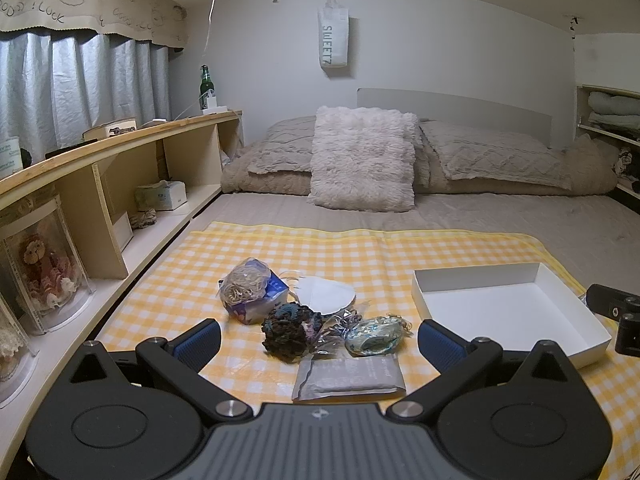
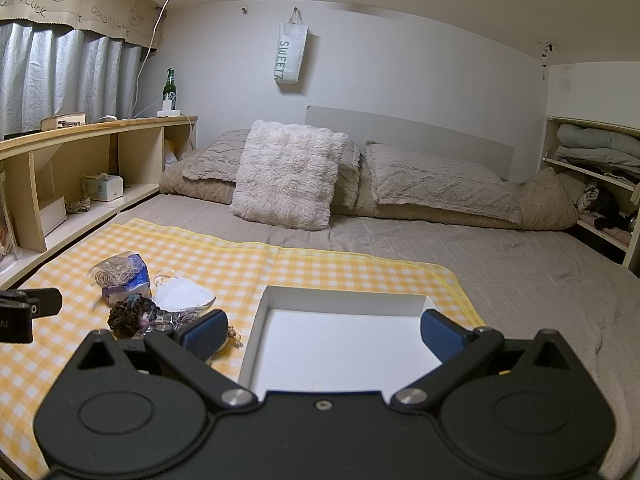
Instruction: Organize soft objects
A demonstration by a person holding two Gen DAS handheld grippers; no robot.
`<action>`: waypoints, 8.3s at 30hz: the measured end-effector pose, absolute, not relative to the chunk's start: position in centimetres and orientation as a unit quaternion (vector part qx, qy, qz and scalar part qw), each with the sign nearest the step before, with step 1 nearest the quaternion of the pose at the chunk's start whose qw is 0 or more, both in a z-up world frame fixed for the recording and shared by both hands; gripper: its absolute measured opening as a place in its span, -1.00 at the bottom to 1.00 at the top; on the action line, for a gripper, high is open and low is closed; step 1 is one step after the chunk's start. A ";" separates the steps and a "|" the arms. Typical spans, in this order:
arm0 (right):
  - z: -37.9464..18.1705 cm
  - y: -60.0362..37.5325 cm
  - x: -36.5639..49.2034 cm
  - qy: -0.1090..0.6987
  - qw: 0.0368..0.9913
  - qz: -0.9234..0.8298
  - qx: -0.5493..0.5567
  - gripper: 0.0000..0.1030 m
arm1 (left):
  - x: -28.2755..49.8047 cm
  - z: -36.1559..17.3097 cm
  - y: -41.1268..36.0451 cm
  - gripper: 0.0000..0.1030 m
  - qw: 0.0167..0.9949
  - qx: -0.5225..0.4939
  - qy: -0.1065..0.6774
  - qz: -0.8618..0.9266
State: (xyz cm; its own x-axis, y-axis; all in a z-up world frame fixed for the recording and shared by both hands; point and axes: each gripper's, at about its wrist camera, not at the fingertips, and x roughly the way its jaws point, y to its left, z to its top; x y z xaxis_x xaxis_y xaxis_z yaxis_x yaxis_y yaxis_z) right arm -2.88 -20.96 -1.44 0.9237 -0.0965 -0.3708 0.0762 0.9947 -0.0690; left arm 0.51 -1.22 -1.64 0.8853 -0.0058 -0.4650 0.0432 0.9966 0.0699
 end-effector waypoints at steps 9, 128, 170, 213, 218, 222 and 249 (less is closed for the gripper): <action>-1.4 -21.0 -2.9 0.191 0.980 -0.045 -0.027 1.00 | 0.5 -1.8 -1.7 1.00 0.970 0.042 0.238 -0.013; -5.9 -15.6 23.9 0.394 0.893 0.215 0.022 -0.70 | 18.6 -10.8 -0.4 -0.33 0.832 0.117 0.492 -0.227; -2.1 -21.3 18.7 0.337 0.923 0.173 0.065 -0.70 | 18.6 -6.8 -2.4 0.00 0.881 0.067 0.427 -0.190; -6.9 -38.3 14.2 0.387 0.914 0.013 0.119 -0.69 | 22.7 -12.6 -17.5 0.01 0.829 -0.037 0.521 -0.200; -8.7 -37.4 15.6 0.425 0.896 0.031 0.127 -0.69 | 23.7 -13.8 -16.4 0.08 0.829 -0.039 0.529 -0.175; -9.9 -36.4 16.5 0.448 0.883 0.046 0.133 -0.69 | 23.9 -14.3 -15.8 0.24 0.820 -0.047 0.546 -0.165; -10.9 -34.6 16.1 0.480 0.870 0.016 0.110 0.54 | 21.1 -10.6 -15.2 0.64 0.838 -0.010 0.510 -0.194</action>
